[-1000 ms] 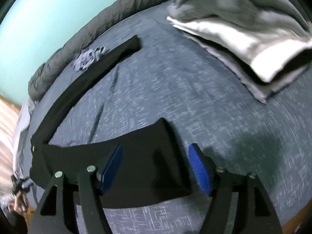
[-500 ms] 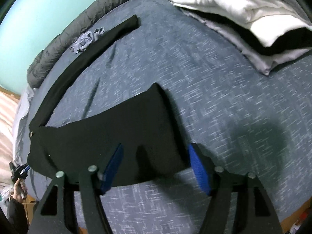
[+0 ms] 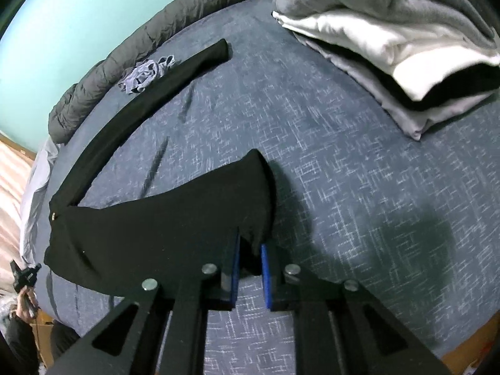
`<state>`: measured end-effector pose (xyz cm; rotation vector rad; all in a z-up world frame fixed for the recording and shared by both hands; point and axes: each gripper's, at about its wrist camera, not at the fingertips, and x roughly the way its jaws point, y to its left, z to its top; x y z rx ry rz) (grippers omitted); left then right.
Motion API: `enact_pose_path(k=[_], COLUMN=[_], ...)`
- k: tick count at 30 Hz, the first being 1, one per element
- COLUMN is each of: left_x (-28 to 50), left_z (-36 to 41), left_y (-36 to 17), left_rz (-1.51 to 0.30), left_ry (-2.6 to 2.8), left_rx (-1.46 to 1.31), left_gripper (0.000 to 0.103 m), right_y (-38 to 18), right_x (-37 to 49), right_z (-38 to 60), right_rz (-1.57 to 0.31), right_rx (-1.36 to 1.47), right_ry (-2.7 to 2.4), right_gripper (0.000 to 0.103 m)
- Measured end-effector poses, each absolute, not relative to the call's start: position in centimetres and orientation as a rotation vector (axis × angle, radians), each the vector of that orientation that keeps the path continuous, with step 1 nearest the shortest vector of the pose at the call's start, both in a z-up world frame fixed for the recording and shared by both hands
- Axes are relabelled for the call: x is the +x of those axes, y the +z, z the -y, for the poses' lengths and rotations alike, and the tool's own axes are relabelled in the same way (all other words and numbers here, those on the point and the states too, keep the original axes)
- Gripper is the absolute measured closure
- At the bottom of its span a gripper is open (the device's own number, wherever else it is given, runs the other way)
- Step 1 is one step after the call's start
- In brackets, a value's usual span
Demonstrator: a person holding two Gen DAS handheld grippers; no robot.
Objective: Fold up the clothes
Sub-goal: 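Pinch the black garment's edge with the right tool, then grasp the garment edge with the left tool while right tool holds its edge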
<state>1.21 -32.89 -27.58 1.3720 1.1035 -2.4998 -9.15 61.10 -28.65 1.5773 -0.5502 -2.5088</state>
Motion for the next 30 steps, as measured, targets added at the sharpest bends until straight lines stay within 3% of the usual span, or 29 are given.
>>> enact_pose_path(k=[2, 4, 5, 6, 12, 20, 24, 27, 30], left_x=[1.0, 0.8, 0.8, 0.6, -0.4, -1.4, -1.3, -0.7, 0.2], left_z=[32.2, 31.5, 31.2, 30.9, 29.8, 30.1, 30.5, 30.5, 30.8], left_y=[-28.3, -28.6, -28.8, -28.9, -29.5, -31.6, -32.0, -31.5, -29.8], left_rz=[-1.108, -1.104, -1.112, -1.134, -1.139, -1.256, -1.248, -1.197, -1.156], left_ry=[-2.484, -2.486, -2.489, -2.493, -2.483, -2.411, -2.400, -2.417, -2.457], left_rx=[1.399, 1.416, 1.418, 1.416, 1.449, 1.424, 1.408, 1.406, 1.364], left_gripper=[0.099, 0.089, 0.074, 0.066, 0.053, 0.055, 0.083, 0.094, 0.095], right_y=[-29.1, -29.4, -29.5, -29.5, -29.2, -29.8, -29.8, -29.6, -28.9], right_x=[-9.1, -9.1, -9.1, -9.1, -9.0, -8.9, -8.8, -8.8, -8.8], right_z=[-60.9, -60.7, -60.6, -60.6, -60.9, -60.7, -60.9, -60.9, -61.2], right_rz=[0.557, 0.561, 0.563, 0.565, 0.574, 0.590, 0.604, 0.598, 0.620], right_rx=[1.589, 1.596, 1.596, 1.597, 1.590, 1.600, 1.592, 1.583, 1.556], right_ry=[-2.501, -2.495, -2.495, -2.494, -2.487, -2.483, -2.484, -2.488, -2.491], right_gripper=[0.092, 0.092, 0.092, 0.092, 0.092, 0.091, 0.091, 0.091, 0.092])
